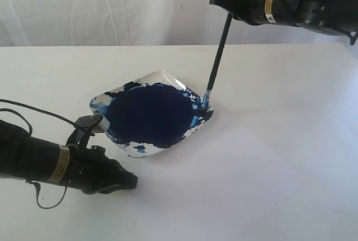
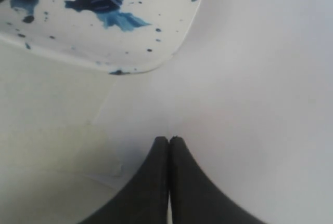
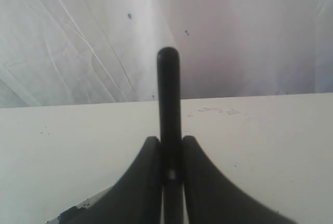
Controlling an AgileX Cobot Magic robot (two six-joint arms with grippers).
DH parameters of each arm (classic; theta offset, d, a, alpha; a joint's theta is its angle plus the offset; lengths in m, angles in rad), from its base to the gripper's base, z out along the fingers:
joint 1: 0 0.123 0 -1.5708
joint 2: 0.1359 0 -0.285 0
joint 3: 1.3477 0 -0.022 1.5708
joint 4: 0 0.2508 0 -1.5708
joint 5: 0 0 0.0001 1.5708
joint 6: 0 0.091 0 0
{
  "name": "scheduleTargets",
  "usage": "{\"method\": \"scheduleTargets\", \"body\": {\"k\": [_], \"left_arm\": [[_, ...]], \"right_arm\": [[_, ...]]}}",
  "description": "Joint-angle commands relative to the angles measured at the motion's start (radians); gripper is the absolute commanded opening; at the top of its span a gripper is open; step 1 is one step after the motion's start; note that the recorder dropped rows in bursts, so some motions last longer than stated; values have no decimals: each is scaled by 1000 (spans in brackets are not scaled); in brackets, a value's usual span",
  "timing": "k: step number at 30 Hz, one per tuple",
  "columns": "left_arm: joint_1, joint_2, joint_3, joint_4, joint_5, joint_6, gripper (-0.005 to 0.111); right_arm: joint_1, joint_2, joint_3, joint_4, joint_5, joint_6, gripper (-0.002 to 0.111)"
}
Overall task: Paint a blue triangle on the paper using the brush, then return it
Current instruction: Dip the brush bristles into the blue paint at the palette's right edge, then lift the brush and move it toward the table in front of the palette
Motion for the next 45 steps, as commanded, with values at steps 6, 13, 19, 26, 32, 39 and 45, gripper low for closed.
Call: {"method": "scheduleTargets", "body": {"k": [6, 13, 19, 26, 32, 39, 45], "left_arm": [[-3, -1, -1, -1, 5, 2, 0], [-3, -1, -1, -1, 5, 2, 0], [-3, -1, -1, -1, 5, 2, 0], [-3, -1, -1, -1, 5, 2, 0], [-3, -1, -1, -1, 5, 2, 0], [-3, -1, -1, -1, 5, 2, 0], [-3, -1, -1, -1, 5, 2, 0]], "right_arm": [[-7, -11, 3, -5, 5, -1, 0], [-7, -75, 3, -5, 5, -1, 0], [-7, -125, 3, -5, 0, 34, 0], [-7, -196, 34, -9, -11, 52, 0], [-7, -306, 176, -27, -98, 87, 0], [-7, -442, 279, -396, -406, 435, 0], [-7, -457, 283, -532, -504, 564, 0]]}}
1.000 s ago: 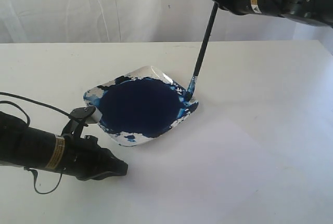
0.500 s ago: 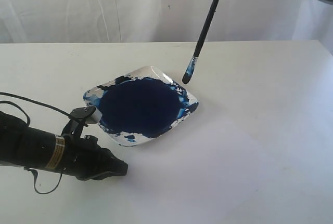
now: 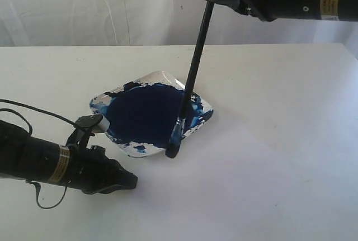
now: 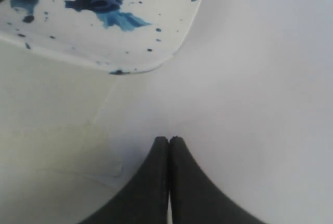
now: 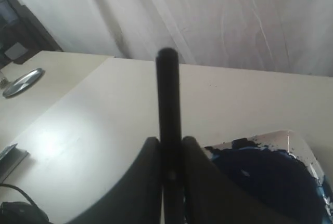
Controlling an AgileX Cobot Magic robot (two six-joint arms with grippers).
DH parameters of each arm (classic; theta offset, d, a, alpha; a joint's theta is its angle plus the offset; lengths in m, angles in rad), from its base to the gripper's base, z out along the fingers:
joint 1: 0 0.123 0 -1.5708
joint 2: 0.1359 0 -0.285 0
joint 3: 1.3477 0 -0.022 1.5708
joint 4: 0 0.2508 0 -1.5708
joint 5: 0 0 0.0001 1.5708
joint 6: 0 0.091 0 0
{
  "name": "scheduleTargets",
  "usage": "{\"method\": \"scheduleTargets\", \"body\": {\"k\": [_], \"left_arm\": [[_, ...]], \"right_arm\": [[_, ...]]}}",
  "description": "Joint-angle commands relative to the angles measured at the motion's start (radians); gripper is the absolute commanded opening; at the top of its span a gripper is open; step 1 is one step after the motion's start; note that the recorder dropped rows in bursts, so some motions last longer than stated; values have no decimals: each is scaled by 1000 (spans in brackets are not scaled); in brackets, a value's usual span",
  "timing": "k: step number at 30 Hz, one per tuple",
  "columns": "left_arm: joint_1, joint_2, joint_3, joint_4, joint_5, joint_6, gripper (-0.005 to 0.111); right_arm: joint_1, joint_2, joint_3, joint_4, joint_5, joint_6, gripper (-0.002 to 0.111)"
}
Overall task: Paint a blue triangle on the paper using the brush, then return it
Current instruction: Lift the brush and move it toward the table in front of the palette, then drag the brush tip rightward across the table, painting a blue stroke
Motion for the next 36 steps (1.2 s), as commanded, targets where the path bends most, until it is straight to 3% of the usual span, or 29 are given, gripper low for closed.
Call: {"method": "scheduleTargets", "body": {"k": [1, 27, 36], "left_arm": [[-3, -1, -1, -1, 5, 2, 0], [-3, -1, -1, -1, 5, 2, 0], [-3, -1, -1, -1, 5, 2, 0]], "right_arm": [[-5, -7, 4, -115, -39, 109, 0], [-3, 227, 4, -81, -106, 116, 0], [-3, 254, 4, -38, -71, 23, 0]]}}
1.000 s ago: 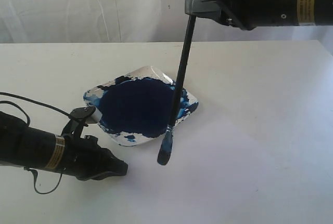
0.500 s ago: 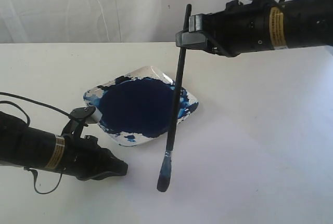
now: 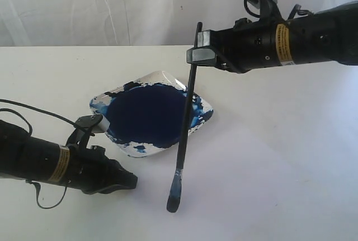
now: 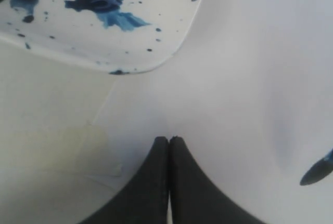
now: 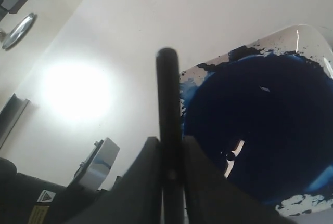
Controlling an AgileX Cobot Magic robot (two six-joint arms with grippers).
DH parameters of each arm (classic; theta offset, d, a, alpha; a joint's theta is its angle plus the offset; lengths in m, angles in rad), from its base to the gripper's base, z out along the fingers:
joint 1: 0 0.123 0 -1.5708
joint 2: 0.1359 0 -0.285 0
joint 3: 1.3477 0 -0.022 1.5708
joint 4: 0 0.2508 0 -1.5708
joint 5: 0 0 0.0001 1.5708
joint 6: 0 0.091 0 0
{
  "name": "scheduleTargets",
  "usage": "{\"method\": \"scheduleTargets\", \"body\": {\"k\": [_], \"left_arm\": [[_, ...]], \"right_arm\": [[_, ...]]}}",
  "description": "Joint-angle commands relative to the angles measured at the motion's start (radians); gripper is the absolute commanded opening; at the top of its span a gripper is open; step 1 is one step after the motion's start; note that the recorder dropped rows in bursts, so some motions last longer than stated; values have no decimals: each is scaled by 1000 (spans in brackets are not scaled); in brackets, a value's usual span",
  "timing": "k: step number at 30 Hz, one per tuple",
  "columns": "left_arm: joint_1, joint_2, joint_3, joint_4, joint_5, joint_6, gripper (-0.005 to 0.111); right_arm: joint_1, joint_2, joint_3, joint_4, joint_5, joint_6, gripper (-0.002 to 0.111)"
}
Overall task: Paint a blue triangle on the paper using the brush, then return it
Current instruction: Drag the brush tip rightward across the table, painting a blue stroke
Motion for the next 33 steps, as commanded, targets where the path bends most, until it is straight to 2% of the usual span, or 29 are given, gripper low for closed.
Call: {"method": "scheduleTargets", "body": {"k": [1, 12, 33], "left_arm": [[-3, -1, -1, -1, 5, 2, 0], [-3, -1, -1, 0, 5, 2, 0], [-3, -1, -1, 0, 5, 2, 0]], "right_arm": [[-3, 9, 4, 22, 30, -39, 0], [-3, 58, 4, 22, 47, -82, 0], [-3, 58, 4, 24, 233, -216, 0]]}}
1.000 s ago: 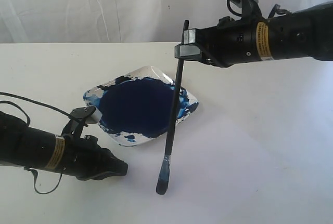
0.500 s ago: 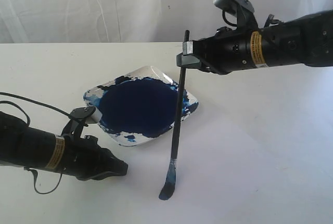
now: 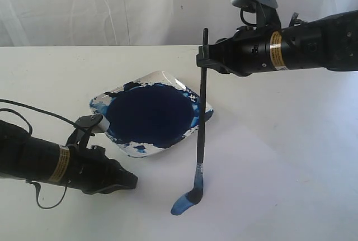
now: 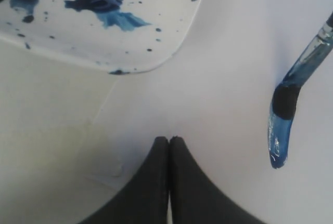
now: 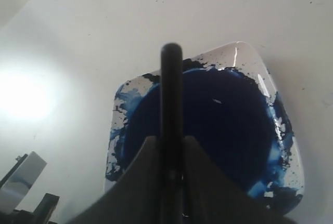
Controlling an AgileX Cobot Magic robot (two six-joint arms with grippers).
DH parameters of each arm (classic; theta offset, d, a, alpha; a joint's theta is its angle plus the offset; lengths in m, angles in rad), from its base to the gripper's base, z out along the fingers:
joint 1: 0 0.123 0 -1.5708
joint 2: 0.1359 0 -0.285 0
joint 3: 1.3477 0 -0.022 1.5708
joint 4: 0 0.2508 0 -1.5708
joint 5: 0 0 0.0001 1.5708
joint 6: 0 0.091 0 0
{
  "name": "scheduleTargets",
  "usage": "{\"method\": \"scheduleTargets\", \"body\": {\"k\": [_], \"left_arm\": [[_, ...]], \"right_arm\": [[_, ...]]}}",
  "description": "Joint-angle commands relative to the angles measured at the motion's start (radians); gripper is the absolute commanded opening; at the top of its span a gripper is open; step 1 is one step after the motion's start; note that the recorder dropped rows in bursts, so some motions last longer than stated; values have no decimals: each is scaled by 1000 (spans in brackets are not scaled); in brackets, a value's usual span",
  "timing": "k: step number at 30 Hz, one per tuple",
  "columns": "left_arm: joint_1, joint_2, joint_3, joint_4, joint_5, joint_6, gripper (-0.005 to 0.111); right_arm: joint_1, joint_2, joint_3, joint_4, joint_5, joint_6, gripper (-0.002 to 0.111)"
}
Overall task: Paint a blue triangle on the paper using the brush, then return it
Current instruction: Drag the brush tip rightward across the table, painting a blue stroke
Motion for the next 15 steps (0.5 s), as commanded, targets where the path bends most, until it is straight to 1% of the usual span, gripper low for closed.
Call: {"method": "scheduleTargets", "body": {"k": [1, 5, 15], "left_arm": [[-3, -1, -1, 0, 5, 2, 0], [-3, -1, -1, 0, 5, 2, 0], [-3, -1, -1, 0, 5, 2, 0]], "right_arm": [[-3, -1, 4, -21, 82, -46, 0], [-3, -1, 4, -21, 116, -88, 0], [-5, -1, 4, -21, 237, -117, 0]]}}
